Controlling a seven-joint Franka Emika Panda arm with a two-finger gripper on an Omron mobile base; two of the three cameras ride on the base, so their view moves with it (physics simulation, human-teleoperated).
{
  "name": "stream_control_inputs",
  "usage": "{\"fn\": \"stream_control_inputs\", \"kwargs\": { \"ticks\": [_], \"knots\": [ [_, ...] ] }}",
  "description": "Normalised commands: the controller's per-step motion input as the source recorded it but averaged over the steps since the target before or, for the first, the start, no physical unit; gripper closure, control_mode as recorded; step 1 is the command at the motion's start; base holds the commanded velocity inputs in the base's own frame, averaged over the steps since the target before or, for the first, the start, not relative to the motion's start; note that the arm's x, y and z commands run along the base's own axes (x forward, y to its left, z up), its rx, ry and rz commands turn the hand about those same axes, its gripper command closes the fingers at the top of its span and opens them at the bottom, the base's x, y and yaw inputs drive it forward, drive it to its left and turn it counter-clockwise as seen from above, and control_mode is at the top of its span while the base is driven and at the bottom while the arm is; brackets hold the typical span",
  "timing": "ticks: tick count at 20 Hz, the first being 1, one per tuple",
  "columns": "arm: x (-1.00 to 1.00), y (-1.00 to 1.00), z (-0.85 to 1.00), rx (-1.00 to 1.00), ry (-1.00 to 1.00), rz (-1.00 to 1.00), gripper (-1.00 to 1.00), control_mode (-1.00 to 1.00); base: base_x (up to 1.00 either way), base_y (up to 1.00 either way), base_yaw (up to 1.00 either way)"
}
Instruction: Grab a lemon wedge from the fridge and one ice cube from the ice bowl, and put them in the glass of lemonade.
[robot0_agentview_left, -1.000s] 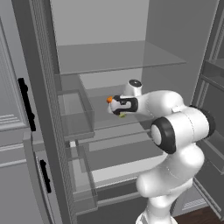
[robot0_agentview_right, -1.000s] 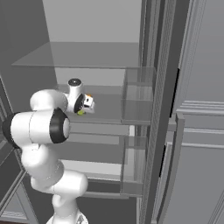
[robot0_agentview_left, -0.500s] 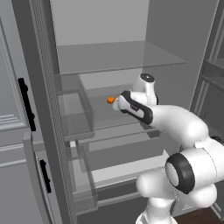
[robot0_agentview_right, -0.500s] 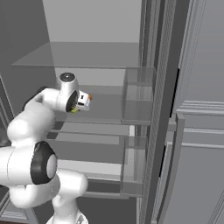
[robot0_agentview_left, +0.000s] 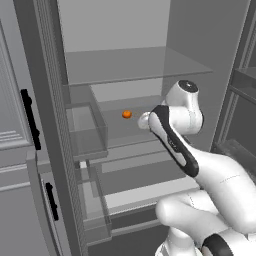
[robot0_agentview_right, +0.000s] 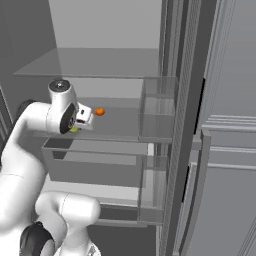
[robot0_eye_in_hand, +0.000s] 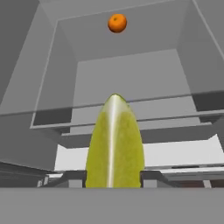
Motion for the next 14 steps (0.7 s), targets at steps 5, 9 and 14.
{"fn": "stream_control_inputs", "kwargs": {
  "ticks": [5, 9, 14],
  "knots": [
    [-0.99, -0.27, 1.00, -0.02, 0.01, 0.00, 1.00, -1.00, 0.00, 0.00, 0.00],
    [-1.00, -0.21, 0.70, -0.07, 0.00, 0.00, 1.00, -1.00, 0.00, 0.00, 0.00],
    [-1.00, -0.07, 0.43, -0.13, 0.00, 0.00, 1.00, -1.00, 0.00, 0.00, 0.00]
  ]
}}
